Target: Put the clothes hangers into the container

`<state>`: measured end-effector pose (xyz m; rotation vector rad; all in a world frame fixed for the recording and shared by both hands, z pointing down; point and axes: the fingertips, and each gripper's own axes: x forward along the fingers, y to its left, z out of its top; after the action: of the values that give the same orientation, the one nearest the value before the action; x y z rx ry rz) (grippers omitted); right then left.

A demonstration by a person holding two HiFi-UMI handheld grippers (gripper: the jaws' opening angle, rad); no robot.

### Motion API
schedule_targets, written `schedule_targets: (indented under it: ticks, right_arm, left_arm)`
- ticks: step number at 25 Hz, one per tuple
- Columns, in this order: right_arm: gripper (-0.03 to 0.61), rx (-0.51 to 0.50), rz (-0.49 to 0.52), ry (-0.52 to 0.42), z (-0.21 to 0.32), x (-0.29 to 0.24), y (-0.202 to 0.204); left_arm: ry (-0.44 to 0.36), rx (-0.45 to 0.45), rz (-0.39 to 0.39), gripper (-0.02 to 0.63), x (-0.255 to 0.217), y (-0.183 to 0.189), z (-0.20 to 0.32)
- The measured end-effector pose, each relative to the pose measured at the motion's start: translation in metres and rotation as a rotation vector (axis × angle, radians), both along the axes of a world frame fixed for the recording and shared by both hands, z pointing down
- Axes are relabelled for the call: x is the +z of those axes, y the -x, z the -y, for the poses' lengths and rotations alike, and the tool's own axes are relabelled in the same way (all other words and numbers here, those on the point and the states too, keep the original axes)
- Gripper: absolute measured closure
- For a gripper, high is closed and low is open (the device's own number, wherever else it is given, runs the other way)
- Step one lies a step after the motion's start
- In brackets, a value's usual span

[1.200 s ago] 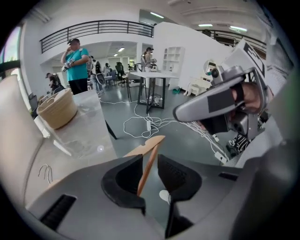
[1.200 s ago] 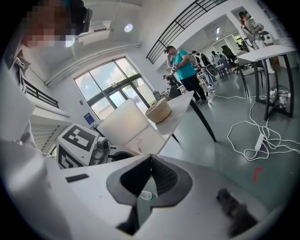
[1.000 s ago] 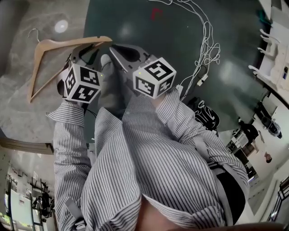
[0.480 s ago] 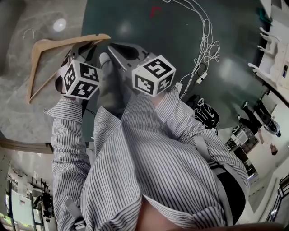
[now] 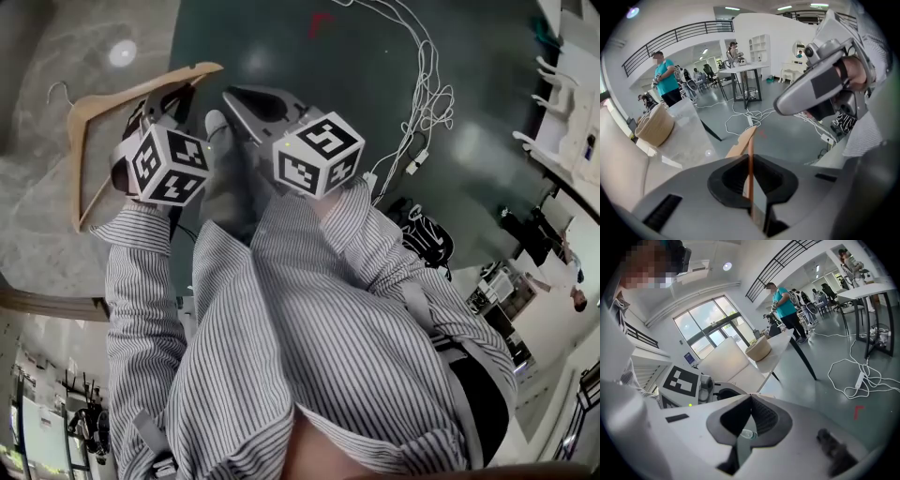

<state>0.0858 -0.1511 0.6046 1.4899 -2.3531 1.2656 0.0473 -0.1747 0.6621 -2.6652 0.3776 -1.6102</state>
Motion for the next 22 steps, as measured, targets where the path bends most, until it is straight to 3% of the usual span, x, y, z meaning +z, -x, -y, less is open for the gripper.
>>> schedule_targets:
  ticks: [13, 22]
  right_arm:
    - [0.563, -0.020, -0.032, -0.087, 0.013, -0.037, -0.003]
    - [0.563, -0.118, -0.074, -0.157, 0.017, -0.087, 0.018]
  left_arm:
    - [-0.038, -0.092, -0.130, 0.572, -0.055, -0.002, 0.011]
    - [-0.096, -0.165, -0.234, 0.572, -0.127, 0.015, 0.018]
